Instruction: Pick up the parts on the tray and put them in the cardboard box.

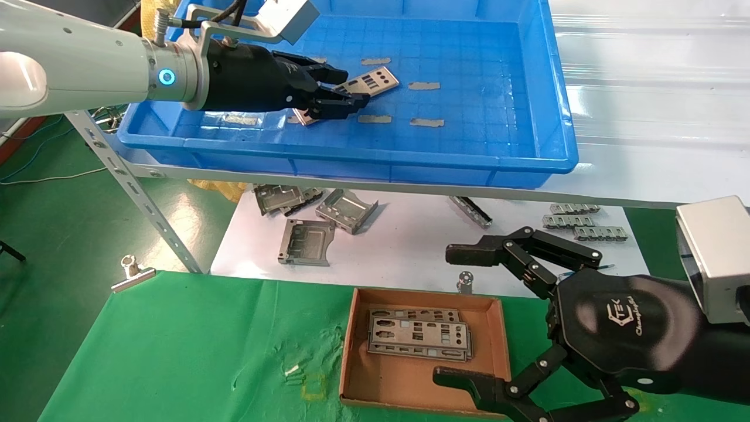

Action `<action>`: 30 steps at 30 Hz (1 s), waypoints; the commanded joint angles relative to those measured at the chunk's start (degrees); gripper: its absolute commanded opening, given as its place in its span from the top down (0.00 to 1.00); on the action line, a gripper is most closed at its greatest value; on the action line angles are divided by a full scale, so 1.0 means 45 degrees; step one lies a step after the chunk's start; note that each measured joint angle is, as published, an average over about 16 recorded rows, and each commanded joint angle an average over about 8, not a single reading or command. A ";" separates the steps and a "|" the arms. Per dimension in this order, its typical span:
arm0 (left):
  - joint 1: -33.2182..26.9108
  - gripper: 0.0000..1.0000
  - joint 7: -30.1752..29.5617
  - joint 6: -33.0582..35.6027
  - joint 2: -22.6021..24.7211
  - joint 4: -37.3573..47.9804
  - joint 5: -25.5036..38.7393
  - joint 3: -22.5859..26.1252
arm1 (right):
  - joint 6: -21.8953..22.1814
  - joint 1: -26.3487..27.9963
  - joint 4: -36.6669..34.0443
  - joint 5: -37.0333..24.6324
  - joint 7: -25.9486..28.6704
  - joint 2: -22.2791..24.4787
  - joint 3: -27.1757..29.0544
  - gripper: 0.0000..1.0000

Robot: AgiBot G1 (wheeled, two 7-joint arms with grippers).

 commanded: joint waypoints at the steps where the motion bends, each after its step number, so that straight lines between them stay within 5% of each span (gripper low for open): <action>1: -0.0001 1.00 0.0023 -0.0007 0.0000 -0.0004 0.0002 0.0037 | 0.0000 0.0000 0.0000 0.0000 0.0000 0.0000 0.0000 0.00; 30: -0.0744 1.00 0.0945 0.0367 -0.0380 0.0256 -0.1111 -0.0426 | 0.0001 0.0000 0.0000 0.0001 -0.0001 0.0001 -0.0002 0.00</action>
